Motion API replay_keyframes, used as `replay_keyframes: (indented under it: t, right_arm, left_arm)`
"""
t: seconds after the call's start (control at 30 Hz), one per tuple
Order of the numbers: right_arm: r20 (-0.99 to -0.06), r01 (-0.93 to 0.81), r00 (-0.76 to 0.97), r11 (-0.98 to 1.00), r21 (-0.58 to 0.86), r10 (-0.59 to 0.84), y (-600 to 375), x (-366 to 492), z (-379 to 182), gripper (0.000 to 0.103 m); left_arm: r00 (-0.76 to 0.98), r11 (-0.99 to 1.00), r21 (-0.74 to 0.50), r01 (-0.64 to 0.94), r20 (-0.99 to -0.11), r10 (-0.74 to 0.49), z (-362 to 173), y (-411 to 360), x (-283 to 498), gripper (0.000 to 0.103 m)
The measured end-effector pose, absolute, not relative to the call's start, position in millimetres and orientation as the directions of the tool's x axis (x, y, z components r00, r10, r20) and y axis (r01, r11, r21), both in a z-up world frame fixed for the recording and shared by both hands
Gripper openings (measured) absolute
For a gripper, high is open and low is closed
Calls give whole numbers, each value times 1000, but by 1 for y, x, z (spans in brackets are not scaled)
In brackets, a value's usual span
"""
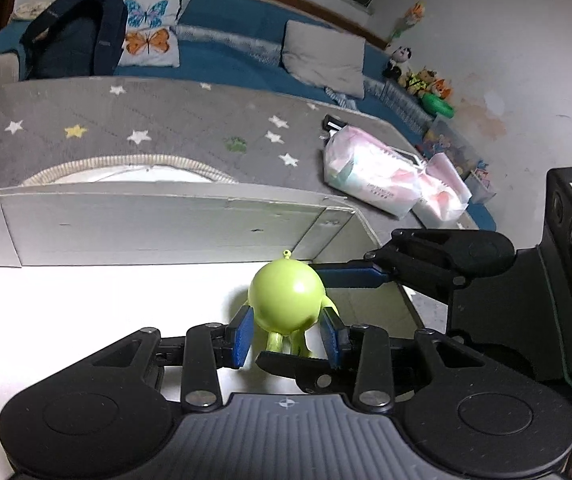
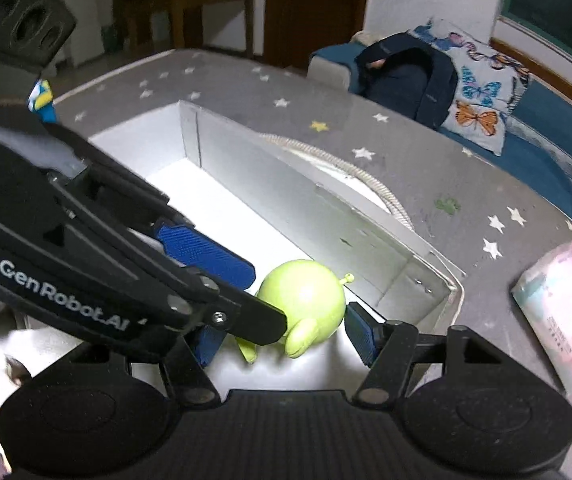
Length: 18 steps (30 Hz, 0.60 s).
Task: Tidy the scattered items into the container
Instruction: 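Lower the green alien into the white box and open the left gripper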
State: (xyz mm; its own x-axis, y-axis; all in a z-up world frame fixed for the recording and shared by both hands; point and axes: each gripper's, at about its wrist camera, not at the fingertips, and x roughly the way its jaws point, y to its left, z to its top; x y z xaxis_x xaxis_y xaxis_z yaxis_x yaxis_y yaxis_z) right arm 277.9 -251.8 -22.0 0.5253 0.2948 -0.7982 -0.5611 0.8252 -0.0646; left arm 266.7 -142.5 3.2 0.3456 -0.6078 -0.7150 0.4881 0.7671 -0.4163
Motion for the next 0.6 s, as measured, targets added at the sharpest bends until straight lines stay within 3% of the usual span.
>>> replay_keyframes:
  t: [0.6]
  right_arm:
    - [-815, -571, 532, 809, -143, 232, -239, 285, -30, 67]
  left_arm:
    - [329, 791, -430, 436, -742, -584, 1, -141, 271, 39]
